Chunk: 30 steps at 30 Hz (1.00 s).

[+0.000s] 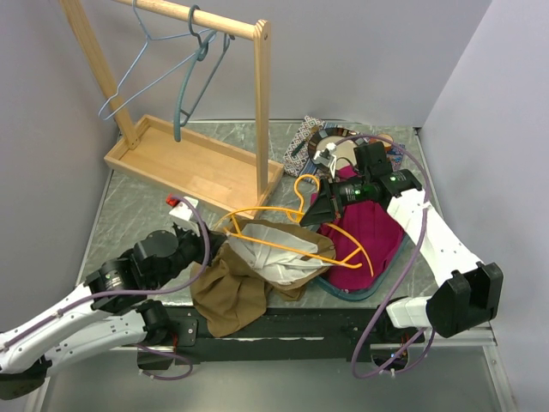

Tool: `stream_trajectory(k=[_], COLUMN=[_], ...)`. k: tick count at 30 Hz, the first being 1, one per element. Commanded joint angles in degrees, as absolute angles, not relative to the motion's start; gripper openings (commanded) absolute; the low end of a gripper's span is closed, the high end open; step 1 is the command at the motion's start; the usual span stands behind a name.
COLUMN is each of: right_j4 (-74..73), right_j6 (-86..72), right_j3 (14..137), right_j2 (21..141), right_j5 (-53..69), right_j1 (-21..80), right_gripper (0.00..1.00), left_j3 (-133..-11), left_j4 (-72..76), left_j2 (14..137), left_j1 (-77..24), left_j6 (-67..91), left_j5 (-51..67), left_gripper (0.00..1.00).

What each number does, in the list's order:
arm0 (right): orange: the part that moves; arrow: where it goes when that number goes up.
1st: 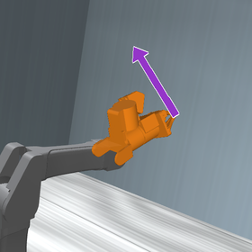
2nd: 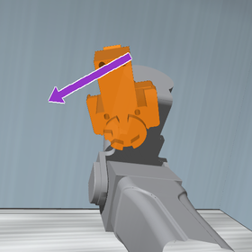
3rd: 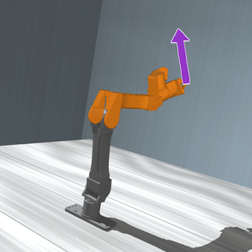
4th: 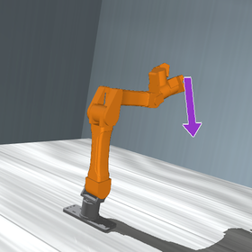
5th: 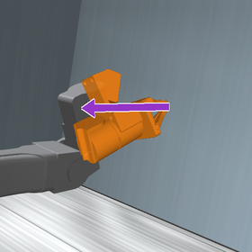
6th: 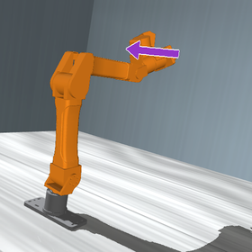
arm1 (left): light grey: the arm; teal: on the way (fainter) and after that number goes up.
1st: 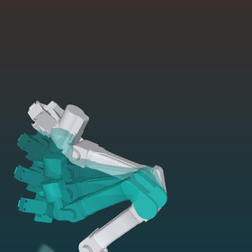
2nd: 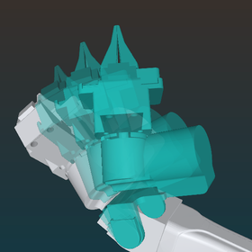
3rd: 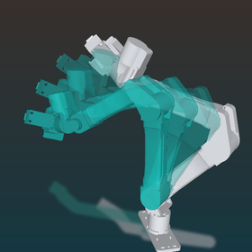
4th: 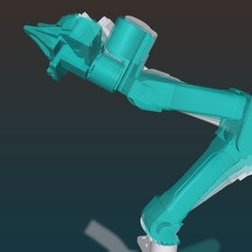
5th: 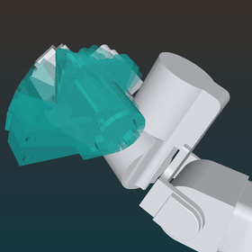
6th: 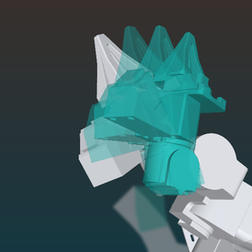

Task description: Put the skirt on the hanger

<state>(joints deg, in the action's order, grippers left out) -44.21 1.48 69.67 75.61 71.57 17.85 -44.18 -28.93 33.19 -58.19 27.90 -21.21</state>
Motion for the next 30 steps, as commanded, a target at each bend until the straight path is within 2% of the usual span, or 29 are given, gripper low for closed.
stream_trajectory(k=[1, 4, 5, 6, 7, 10, 12, 17, 19, 24, 30], right_j4=[-45.9, -46.3, -45.5, -45.2, -44.8, -47.2, -51.1, -62.2, -65.5, -66.5, -68.7], right_j6=[5.7, 8.1, 8.7, 9.1, 9.7, 15.1, 22.4, 40.4, 43.5, 47.5, 47.8], right_j3=[76.5, 78.0, 78.0, 78.2, 78.4, 80.9, 83.9, 91.7, 94.7, 96.2, 99.6], right_j2=[73.4, 71.6, 71.0, 69.9, 69.4, 68.0, 67.2, 66.9, 67.1, 65.8, 67.5], right_j5=[69.7, 65.9, 64.9, 63.1, 62.5, 61.3, 59.9, 55.2, 52.6, 44.6, 42.8], right_j1=[17.3, 17.4, 17.3, 17.3, 17.4, 17.3, 17.8, 21.2, 23.8, 34.6, 38.4], right_gripper=[0.0, 0.0, 0.0, 0.0, 0.0, 0.0, 0.0, 0.0, 0.0, 0.0, 0.0], left_j3=[-46.1, -47.6, -48.2, -48.9, -50.8, -57.0, -61.2, -76.5, -81.0, -84.2, -82.9], left_j4=[-26.0, -25.8, -25.7, -25.6, -25.6, -27.9, -30.9, -37.8, -39.3, -39.1, -38.8], left_j2=[33.0, 31.0, 30.4, 29.4, 28.8, 28.7, 30.9, 40.4, 45.3, 54.7, 59.8], left_j1=[-58.3, -58.4, -58.3, -58.4, -58.3, -58.3, -58.3, -58.3, -58.3, -58.3, -58.3], left_j6=[27.9, 26.8, 26.4, 25.8, 24.7, 20.8, 18.4, 10.7, 8.5, 4.3, 0.6], left_j5=[-16.3, -15.3, -14.3, -14.2, -14.2, -12.5, -11.2, -7.4, -3.4, 7.2, 17.6], left_gripper=[0.27, 0.5, 0.54, 0.66, 0.72, 0.88, 0.94, 0.99, 0.97, 0.97, 0.97])
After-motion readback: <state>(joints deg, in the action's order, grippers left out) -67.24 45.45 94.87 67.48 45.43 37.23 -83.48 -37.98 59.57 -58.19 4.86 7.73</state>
